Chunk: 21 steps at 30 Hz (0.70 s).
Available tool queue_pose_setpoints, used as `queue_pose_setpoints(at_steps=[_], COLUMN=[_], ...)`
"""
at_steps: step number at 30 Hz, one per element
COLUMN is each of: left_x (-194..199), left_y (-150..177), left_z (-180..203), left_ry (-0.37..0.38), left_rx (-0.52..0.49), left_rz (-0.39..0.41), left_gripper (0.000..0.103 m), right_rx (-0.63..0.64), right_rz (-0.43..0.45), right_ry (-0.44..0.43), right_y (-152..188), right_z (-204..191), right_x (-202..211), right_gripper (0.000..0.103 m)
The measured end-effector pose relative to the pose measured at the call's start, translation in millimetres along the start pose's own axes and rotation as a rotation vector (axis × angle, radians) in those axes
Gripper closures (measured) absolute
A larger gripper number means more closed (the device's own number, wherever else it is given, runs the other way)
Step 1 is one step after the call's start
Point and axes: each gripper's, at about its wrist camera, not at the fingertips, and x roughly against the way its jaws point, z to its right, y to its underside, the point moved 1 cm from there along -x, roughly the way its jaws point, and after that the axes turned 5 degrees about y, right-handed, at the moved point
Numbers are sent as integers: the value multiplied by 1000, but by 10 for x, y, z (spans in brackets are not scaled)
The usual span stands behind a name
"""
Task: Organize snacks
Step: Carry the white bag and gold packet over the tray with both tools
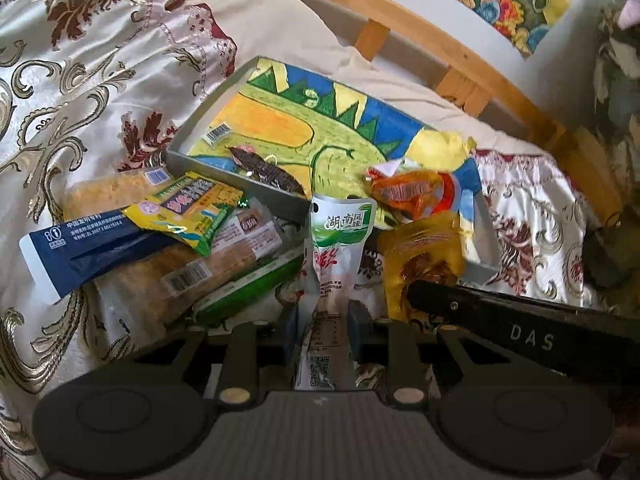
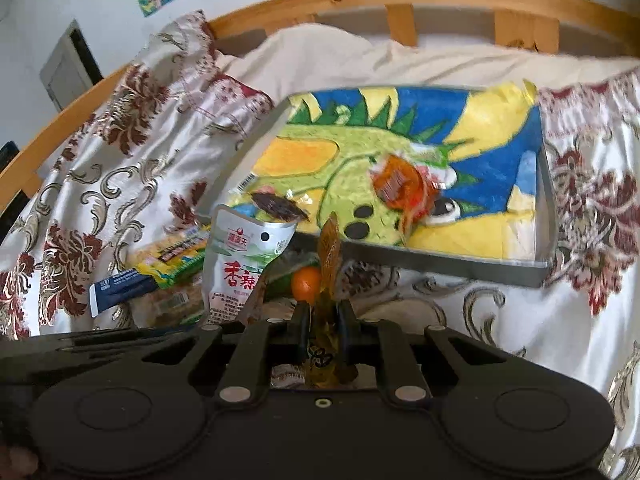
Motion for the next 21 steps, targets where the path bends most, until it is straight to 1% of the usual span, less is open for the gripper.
queue_pose_setpoints(at_steps=[9, 13, 18, 21], left_x=[97, 90, 48, -23], left_y=[-146, -282, -422, -533], left_z=[-3, 41, 113, 139], left_ry=[10, 12, 31, 52], left_rx=[18, 5, -36, -35], left_rz=[85, 119, 156, 172], left_gripper=[75, 74, 74, 74], right_rx=[35, 32, 29, 36], right_rz=[109, 180, 301, 367], right_ry=[2, 9, 49, 101], right_y=[-62, -120, -234, -323], right_z=[-25, 5, 68, 132], right_x=[123, 195, 301, 346], right_gripper=[89, 89, 89, 89])
